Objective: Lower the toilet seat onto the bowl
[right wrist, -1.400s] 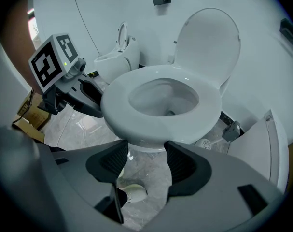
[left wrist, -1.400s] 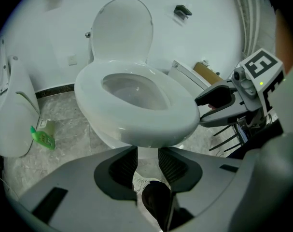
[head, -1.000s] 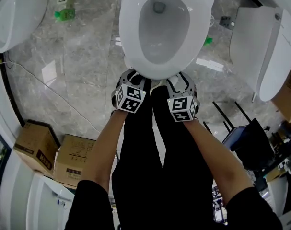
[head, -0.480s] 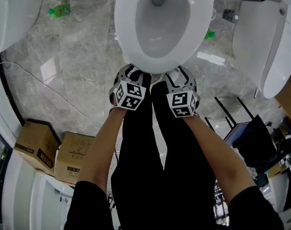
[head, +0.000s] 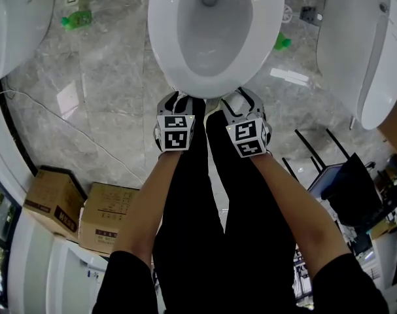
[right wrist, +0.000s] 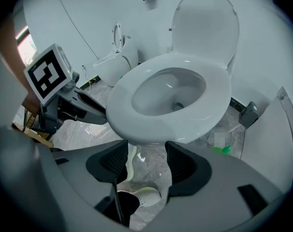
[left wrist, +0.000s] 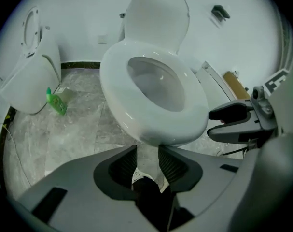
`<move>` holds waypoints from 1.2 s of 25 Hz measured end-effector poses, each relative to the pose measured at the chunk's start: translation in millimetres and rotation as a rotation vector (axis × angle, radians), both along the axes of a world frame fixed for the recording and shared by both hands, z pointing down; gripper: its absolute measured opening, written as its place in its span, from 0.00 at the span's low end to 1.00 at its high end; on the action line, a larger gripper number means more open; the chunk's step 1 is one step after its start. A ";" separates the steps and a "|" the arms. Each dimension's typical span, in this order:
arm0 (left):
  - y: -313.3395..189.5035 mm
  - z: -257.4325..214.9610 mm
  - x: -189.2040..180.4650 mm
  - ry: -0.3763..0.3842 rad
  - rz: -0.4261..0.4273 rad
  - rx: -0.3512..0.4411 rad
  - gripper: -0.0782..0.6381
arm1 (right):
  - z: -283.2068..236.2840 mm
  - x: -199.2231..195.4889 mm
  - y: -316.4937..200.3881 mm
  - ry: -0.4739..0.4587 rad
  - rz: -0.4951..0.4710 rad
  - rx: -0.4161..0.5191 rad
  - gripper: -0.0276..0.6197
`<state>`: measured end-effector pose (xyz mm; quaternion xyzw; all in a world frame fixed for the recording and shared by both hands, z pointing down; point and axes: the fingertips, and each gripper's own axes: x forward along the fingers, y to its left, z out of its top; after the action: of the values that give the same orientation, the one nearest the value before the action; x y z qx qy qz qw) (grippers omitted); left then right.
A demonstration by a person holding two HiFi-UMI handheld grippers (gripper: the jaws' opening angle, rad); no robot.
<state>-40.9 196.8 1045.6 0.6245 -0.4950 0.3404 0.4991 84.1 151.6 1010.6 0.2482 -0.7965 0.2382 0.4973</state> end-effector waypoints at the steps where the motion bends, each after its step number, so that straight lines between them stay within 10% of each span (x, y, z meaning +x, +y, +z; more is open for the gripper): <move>1: 0.1 -0.6 -1.6 0.008 -0.012 0.000 0.32 | -2.0 -0.9 0.2 -0.016 0.000 -0.005 0.45; 15: -28.2 -102.4 13.4 0.078 -0.091 0.198 0.35 | -127.3 -10.6 -48.1 -0.198 0.086 0.137 0.45; 30: -83.8 -420.4 10.1 0.130 -0.265 0.535 0.35 | -410.0 14.2 -103.9 -0.495 0.351 0.301 0.45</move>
<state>-30.8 113.0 625.1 0.6844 -0.6111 0.0894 0.3876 98.3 47.7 600.7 0.3867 -0.8645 0.2528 0.1979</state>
